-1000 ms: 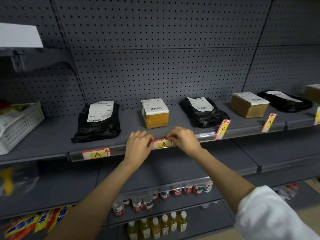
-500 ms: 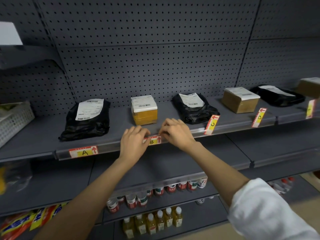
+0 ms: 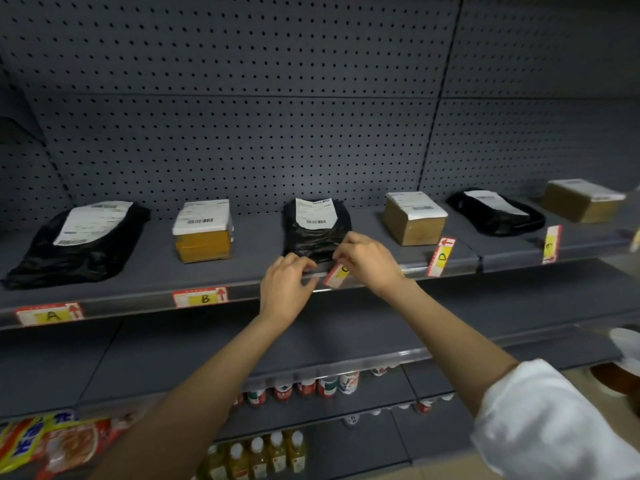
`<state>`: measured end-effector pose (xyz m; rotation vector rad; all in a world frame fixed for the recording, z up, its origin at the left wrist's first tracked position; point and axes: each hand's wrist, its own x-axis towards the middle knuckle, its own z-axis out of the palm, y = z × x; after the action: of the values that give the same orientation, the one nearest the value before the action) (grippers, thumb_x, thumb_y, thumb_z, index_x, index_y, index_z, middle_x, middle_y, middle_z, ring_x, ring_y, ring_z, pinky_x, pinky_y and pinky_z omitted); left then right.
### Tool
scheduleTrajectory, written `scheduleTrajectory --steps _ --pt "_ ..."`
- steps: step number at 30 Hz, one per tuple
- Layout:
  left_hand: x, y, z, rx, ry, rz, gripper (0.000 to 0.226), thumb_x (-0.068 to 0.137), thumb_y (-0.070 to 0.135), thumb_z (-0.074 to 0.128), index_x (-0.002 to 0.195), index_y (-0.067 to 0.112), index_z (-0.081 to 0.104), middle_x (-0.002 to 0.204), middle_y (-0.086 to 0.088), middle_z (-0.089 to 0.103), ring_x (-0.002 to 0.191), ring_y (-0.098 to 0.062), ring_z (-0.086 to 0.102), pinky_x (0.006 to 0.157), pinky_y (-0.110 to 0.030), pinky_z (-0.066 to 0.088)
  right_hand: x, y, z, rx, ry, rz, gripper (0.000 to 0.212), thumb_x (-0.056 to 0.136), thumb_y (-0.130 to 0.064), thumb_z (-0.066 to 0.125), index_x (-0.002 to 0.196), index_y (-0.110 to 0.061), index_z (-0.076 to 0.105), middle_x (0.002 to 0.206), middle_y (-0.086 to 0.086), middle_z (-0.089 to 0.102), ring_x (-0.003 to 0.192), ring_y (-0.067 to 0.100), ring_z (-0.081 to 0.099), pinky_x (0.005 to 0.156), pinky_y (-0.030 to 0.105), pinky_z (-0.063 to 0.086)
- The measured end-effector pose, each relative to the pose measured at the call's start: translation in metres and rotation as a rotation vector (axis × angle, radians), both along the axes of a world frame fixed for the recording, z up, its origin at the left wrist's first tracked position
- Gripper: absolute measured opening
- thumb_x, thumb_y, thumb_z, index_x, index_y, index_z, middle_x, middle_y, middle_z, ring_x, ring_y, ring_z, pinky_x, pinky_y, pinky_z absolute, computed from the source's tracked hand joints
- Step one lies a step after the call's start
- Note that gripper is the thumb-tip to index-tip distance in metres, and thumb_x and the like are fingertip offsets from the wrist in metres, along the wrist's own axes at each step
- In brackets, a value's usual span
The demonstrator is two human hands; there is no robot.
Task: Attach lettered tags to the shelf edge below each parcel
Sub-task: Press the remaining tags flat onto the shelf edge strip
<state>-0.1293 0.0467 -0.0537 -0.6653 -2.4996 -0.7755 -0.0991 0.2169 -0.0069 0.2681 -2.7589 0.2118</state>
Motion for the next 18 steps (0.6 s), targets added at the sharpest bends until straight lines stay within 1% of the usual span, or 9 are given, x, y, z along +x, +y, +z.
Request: scheduleTrajectory --steps 2,4,7,9,12,15,18 --pt "0.002 0.013 -0.001 -0.005 0.0 0.036 0.021 0.078 0.022 0.07 0.098 0.018 0.065 0.098 -0.003 0.066 0.094 -0.022 0.057 0.079 -0.035 0.047 -0.002 0.01 0.0 -0.012 -0.016 0.032 0.02 0.088 -0.015 0.057 0.106 -0.012 0.065 0.109 0.01 0.059 0.101 0.03 0.058 0.08 0.041 0.05" --pt "0.005 0.022 -0.003 -0.015 0.0 0.069 0.021 0.079 0.023 0.07 0.099 0.018 0.066 0.099 -0.004 0.066 0.095 -0.022 0.057 0.079 -0.035 0.048 -0.004 0.017 0.002 0.004 -0.033 0.058 0.02 0.088 -0.014 0.056 0.106 -0.012 0.065 0.108 0.011 0.058 0.099 0.033 0.059 0.077 0.042 0.049" --pt "0.01 0.032 -0.008 -0.017 -0.023 0.114 0.022 0.079 0.024 0.069 0.101 0.018 0.066 0.101 -0.005 0.066 0.096 -0.023 0.056 0.08 -0.037 0.048 -0.005 0.025 0.005 0.078 -0.064 0.083 0.014 0.087 -0.012 0.057 0.097 -0.011 0.066 0.103 0.013 0.056 0.093 0.036 0.059 0.07 0.041 0.046" --pt "0.015 0.037 -0.01 -0.028 -0.048 0.127 0.022 0.079 0.024 0.069 0.101 0.019 0.066 0.101 -0.006 0.064 0.097 -0.024 0.055 0.08 -0.037 0.047 -0.004 0.03 0.006 0.099 -0.089 0.071 0.013 0.086 -0.01 0.055 0.094 -0.01 0.065 0.104 0.014 0.058 0.093 0.037 0.059 0.073 0.042 0.048" --pt "0.019 0.04 -0.011 -0.059 -0.042 0.134 0.024 0.079 0.025 0.069 0.102 0.019 0.065 0.101 -0.006 0.064 0.099 -0.025 0.053 0.082 -0.037 0.046 -0.004 0.037 0.004 0.104 -0.149 0.044 0.016 0.086 -0.007 0.053 0.096 -0.008 0.065 0.109 0.016 0.059 0.095 0.039 0.06 0.078 0.042 0.049" --pt "0.02 0.04 -0.01 -0.069 -0.022 0.149 0.023 0.08 0.026 0.068 0.101 0.019 0.064 0.099 -0.006 0.064 0.097 -0.024 0.054 0.082 -0.037 0.046 -0.006 0.035 0.0 0.054 -0.191 0.06 0.016 0.086 -0.007 0.053 0.095 -0.01 0.066 0.111 0.016 0.06 0.098 0.039 0.06 0.08 0.042 0.049" --pt "0.019 0.032 -0.009 -0.069 -0.024 0.166 0.021 0.081 0.023 0.067 0.102 0.018 0.063 0.1 -0.005 0.062 0.097 -0.024 0.054 0.082 -0.037 0.047 -0.009 0.025 -0.007 -0.021 -0.193 0.083 0.016 0.086 -0.007 0.053 0.095 -0.011 0.066 0.11 0.016 0.061 0.099 0.039 0.06 0.082 0.042 0.049"
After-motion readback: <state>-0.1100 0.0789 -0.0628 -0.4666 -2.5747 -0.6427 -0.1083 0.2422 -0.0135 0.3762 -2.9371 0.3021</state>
